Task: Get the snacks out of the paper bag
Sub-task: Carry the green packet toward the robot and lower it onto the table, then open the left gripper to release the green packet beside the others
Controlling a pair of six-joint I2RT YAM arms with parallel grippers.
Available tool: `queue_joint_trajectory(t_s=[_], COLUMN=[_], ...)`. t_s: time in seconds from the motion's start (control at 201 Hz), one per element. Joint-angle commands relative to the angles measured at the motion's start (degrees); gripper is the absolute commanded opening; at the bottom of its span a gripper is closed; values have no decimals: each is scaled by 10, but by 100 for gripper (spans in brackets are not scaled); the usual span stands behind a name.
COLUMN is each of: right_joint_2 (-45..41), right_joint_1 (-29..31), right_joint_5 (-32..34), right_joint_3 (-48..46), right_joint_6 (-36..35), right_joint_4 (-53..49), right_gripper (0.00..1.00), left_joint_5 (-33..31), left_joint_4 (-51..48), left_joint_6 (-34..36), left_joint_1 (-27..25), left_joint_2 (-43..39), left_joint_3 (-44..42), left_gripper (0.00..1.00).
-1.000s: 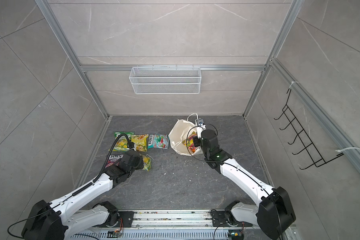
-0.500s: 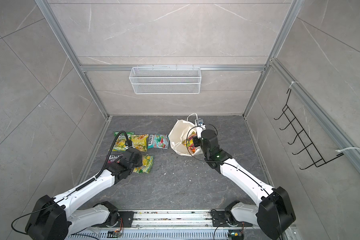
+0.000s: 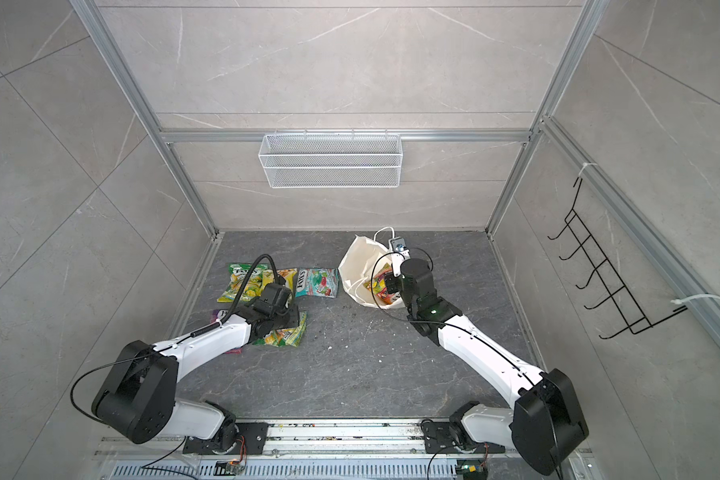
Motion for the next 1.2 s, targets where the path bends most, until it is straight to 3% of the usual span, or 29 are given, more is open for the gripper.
queue_joint_trajectory(t_s=[0.0, 0.274, 0.523, 0.667, 0.742, 0.946, 1.07, 1.194], right_joint_2=[5, 2, -8, -16, -17, -20, -18, -14], right_joint_1=[-2, -2, -2, -3, -2, -2, -2, -3], right_joint_5=[1, -3, -3, -3, -3, -3, -4, -8], right_joint_3=[14, 14, 13, 11, 10, 6, 7, 7], right_joint_6=[-2, 2, 2, 2, 2, 5, 10, 12], right_joint_4=[7, 6, -1, -2, -3, -3, 0, 2], right_gripper=[0, 0, 0, 0, 0, 0, 0, 0], left_joint_5=[32, 14, -37, -53, -41, -100, -111, -114], left_joint_4=[9, -26, -56, -67, -73, -155, -165, -159], left_joint_6=[-34, -72, -74, -51, -22, 16, 0, -18], left_joint_1=[8, 51, 54, 54, 52, -42, -78, -97], left_joint_2=[-3, 14, -35, -72, -80, -53, -8, 39], left_joint_3=[-8, -24, -34, -28, -7, 94, 110, 111], left_gripper=[43, 43, 43, 45, 51, 61, 73, 75])
